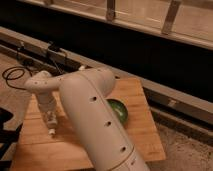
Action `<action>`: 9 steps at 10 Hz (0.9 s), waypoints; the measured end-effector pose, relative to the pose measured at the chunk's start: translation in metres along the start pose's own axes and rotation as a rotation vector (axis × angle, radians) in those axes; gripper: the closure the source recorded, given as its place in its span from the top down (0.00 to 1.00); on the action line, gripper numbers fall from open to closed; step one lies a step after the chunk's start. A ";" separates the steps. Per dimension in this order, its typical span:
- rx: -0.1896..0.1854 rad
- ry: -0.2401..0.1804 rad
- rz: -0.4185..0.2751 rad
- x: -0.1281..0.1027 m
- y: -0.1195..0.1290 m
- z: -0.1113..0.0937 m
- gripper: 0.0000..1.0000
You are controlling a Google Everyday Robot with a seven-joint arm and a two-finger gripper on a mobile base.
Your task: Place the bottle in the ceramic bowl
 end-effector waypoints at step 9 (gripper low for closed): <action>0.044 -0.233 0.029 0.016 -0.016 -0.115 0.00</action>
